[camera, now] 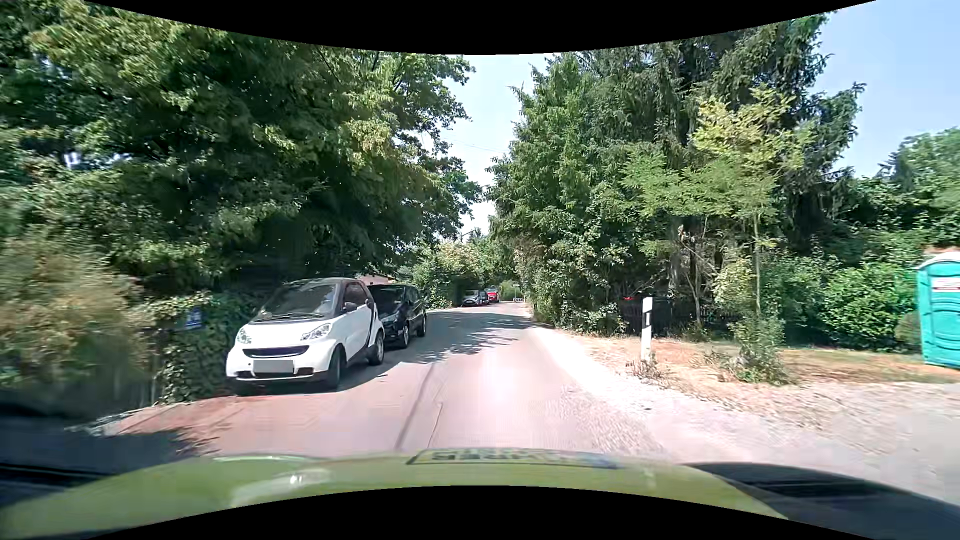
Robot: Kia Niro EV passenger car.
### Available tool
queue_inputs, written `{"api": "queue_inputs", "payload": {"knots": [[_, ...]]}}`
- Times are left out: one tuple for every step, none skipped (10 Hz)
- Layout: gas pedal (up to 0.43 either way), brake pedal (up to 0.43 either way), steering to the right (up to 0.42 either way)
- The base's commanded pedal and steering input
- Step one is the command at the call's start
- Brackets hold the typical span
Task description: Follow the waypoints while adhering to traffic rules and regulations
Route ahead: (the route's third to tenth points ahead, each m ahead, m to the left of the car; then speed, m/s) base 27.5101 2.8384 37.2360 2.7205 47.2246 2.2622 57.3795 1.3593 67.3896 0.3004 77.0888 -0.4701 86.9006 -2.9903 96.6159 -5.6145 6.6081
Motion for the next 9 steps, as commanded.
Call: {"api": "queue_inputs", "payload": {"knots": [[0.059, 0.0, 0.006], [0.059, 0.0, 0.005], [0.059, 0.0, 0.006], [0.059, 0.0, 0.006], [0.059, 0.0, 0.006], [0.047, 0.0, 0.006], [0.047, 0.0, 0.006], [0.047, 0.0, 0.006], [0.047, 0.0, 0.005]]}}
